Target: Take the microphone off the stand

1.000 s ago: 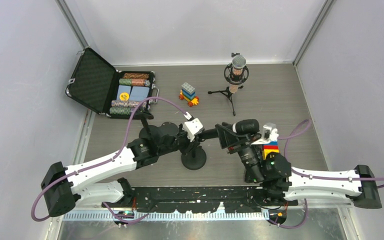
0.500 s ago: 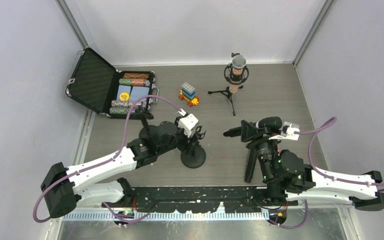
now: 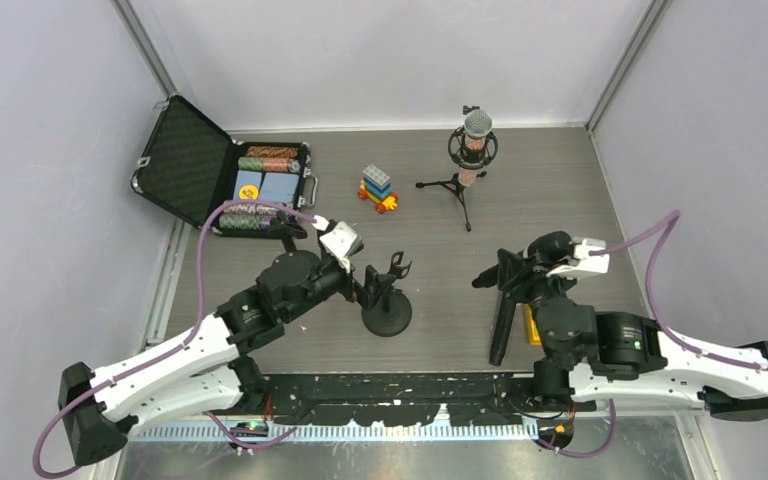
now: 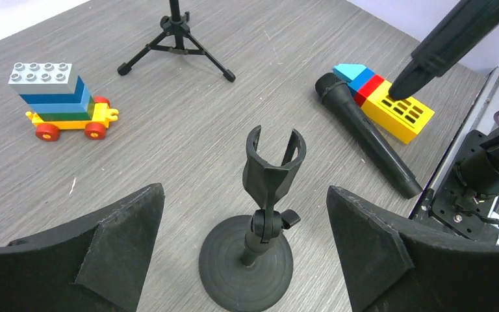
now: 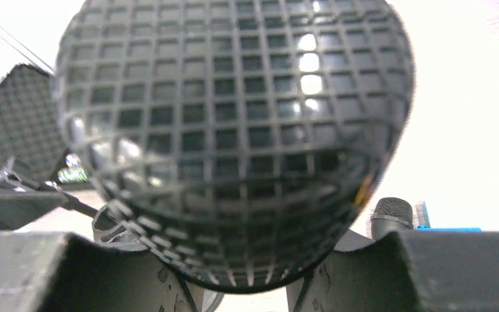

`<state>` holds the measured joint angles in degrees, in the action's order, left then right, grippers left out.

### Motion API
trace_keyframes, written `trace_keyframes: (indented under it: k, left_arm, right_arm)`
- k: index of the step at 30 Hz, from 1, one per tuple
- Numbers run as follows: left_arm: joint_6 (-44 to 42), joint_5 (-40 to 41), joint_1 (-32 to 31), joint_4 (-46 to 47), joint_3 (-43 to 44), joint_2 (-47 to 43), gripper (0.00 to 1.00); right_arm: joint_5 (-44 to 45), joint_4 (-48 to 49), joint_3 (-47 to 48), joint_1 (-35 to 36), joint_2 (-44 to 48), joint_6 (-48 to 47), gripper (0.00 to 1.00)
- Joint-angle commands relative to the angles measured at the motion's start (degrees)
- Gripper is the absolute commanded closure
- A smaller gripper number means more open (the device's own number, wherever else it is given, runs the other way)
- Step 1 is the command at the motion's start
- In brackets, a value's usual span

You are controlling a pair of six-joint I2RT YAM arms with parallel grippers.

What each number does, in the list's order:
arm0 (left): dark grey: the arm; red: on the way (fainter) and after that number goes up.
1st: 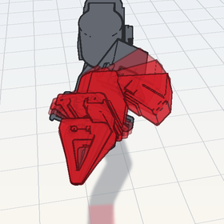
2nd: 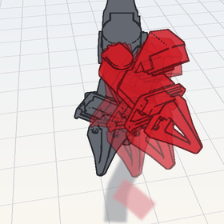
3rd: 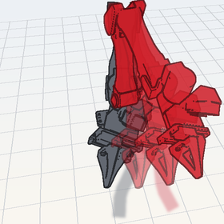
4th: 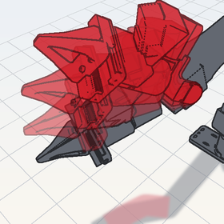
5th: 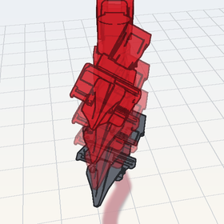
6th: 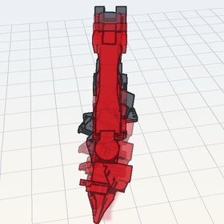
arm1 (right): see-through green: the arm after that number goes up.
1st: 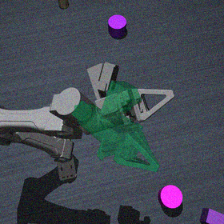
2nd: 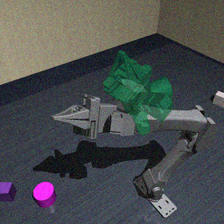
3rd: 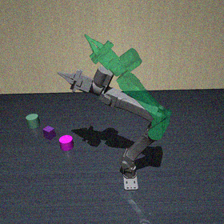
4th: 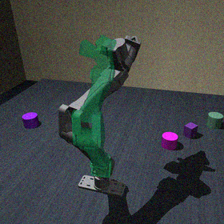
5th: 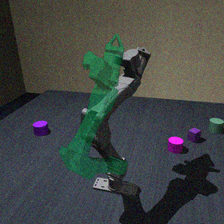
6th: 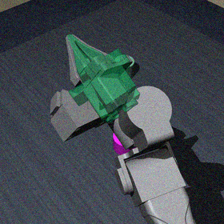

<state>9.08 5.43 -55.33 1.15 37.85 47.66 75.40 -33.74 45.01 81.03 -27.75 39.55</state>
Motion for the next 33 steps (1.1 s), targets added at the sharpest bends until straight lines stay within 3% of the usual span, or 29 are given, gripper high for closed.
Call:
trace_keyframes:
  k: [1,5,9,12,17,25,33]
  left_arm:
    - [0.94,0.5,0.19,1.18,1.02,-0.2,0.0]
    - [1.55,0.31,0.14,1.15,1.46,1.09,0.0]
    - [2.33,-0.15,0.14,0.68,2.06,1.63,0.0]
    - [1.68,-0.71,0.14,-2.71,2.96,1.08,0.0]
    - [0.57,2.33,0.14,-3.93,1.79,-1.17,0.0]
    - [-0.05,2.2,0.14,-5.24,2.95,-1.09,0.0]
    - [-0.29,2.38,0.18,-4.69,2.65,-1.13,0.0]
  right_arm:
    - [-4.3,-9.99,5.69,-0.94,-7.17,5.46,1.0]
    - [-15.56,-15.75,10.69,-9.47,-17.04,6.05,1.0]
    - [-37.19,-16.17,11.75,-26.97,-27.27,4.14,1.0]
    - [-46.72,-12.12,9.1,-36.9,-28.19,2.51,0.99]
    - [-70.37,-5.08,1.01,-49.4,-29.04,1.77,0.97]
    - [-80.67,-0.97,-2.28,-56.73,-43.14,0.16,0.89]
    - [-77.66,0.79,-2.77,-56.95,-50.12,-0.98,0.85]
